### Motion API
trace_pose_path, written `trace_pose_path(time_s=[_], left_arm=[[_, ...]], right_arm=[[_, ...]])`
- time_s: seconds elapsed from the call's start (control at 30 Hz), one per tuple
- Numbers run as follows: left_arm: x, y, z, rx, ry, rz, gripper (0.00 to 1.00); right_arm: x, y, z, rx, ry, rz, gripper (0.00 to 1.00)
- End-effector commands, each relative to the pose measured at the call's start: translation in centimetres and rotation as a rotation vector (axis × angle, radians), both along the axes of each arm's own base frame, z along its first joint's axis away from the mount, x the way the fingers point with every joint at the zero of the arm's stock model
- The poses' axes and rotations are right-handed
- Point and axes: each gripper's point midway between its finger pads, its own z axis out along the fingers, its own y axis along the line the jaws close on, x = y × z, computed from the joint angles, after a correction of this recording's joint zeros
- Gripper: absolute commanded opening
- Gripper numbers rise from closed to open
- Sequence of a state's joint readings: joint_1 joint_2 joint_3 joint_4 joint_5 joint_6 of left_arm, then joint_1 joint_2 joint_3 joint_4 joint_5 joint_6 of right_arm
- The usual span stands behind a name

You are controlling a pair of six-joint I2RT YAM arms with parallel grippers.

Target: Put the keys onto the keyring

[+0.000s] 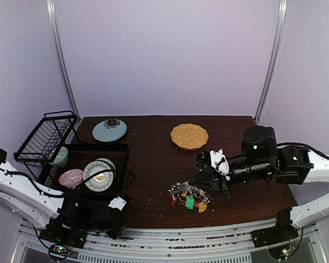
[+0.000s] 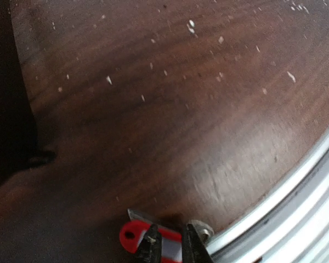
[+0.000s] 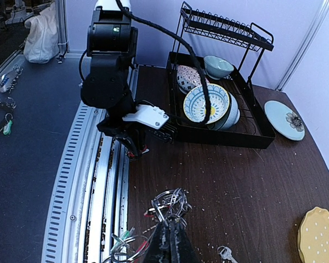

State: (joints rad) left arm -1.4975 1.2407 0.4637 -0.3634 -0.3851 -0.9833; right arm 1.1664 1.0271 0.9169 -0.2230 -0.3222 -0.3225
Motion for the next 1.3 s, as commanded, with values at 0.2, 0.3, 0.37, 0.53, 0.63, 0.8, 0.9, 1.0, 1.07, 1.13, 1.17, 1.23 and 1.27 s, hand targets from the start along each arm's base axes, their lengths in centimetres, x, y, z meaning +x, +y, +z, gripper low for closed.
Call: trace_pose_path(time_s=[0.2, 0.3, 0.37, 0.53, 0.63, 0.8, 0.9, 1.0, 1.07, 1.13, 1.17, 1.23, 1.27], left_arm=[[6.1, -2.8, 0.4, 0.056, -0.099, -0.052, 0.15], [7.5, -3.7, 1.5, 0.021, -0.140, -0.060, 0.16], [8.3, -5.0, 2.7, -0.014, -0.173, -0.092, 0.17], [8.5, -6.8, 6.4, -0.090, -0.197, -0.119, 0.27], [6.7, -5.1, 6.3, -0.197, -0.070, -0.011, 0.31], [3.9, -2.9, 5.2, -0.252, 0.066, -0.003, 0.36], [2.6, -1.1, 2.9, -0.157, 0.124, -0.021, 0.42], [2.3, -0.3, 1.2, -0.122, 0.140, -0.017, 0.47], [2.9, -0.6, 0.8, -0.127, 0.111, -0.010, 0.47], [3.1, -1.0, 0.3, -0.104, 0.106, -0.022, 0.45], [3.2, -0.8, -0.1, -0.076, 0.111, -0.015, 0.42], [3.2, -0.1, -0.8, -0.023, 0.120, 0.003, 0.39], [3.1, 0.2, -1.0, -0.016, 0.124, 0.007, 0.38]], right_arm=[[-0.3, -0.4, 2.3, 0.061, -0.027, 0.008, 0.00], [-0.3, -0.4, 2.4, 0.068, -0.030, 0.005, 0.00], [-0.2, -0.4, 2.3, 0.066, -0.028, 0.003, 0.00], [-0.5, -0.3, 2.3, 0.068, -0.016, 0.016, 0.00], [-0.5, -0.3, 2.1, 0.065, -0.007, 0.017, 0.00], [-0.4, -0.2, 1.7, 0.053, -0.010, 0.015, 0.00], [-0.4, -0.2, 1.5, 0.042, -0.010, 0.014, 0.00], [-0.2, -0.2, 1.2, 0.030, -0.008, 0.007, 0.00], [-0.3, -0.1, 1.0, 0.029, -0.005, 0.009, 0.00], [-0.3, -0.1, 1.0, 0.028, -0.002, 0.010, 0.00], [-0.2, -0.1, 1.0, 0.027, -0.002, 0.009, 0.00], [-0.3, 0.0, 1.1, 0.026, 0.001, 0.013, 0.00], [-0.4, 0.0, 1.1, 0.027, 0.001, 0.017, 0.00]])
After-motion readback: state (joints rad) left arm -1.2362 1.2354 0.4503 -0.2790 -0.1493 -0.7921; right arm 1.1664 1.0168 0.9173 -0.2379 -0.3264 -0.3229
